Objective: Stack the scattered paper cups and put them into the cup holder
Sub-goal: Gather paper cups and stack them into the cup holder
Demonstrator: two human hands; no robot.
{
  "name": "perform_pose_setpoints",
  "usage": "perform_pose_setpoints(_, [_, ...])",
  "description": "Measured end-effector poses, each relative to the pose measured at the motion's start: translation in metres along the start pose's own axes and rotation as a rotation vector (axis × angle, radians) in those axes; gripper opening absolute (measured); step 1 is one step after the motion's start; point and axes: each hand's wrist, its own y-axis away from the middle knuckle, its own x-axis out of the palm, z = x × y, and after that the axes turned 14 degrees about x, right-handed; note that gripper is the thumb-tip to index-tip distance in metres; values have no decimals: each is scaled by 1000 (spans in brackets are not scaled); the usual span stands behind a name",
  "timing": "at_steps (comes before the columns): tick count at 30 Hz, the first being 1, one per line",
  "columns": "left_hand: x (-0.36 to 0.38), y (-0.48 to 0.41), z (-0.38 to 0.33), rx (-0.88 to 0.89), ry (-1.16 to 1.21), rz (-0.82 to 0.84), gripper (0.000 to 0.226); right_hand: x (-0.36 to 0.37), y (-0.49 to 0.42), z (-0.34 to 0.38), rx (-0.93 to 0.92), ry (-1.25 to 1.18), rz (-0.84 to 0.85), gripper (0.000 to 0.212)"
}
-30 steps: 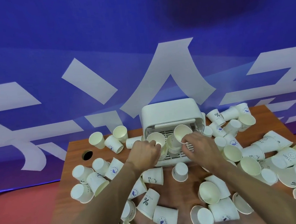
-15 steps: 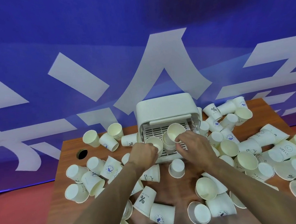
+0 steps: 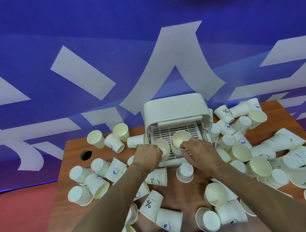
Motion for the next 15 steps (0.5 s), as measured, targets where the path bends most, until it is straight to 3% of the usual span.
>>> perform_pose_setpoints(4, [0, 1, 6, 15, 27, -23, 25, 8, -7, -1, 0, 46, 86, 20])
perform_pose_setpoints(15, [6, -1, 9, 92, 33, -56, 25, 24, -20, -2, 38, 86, 159, 18])
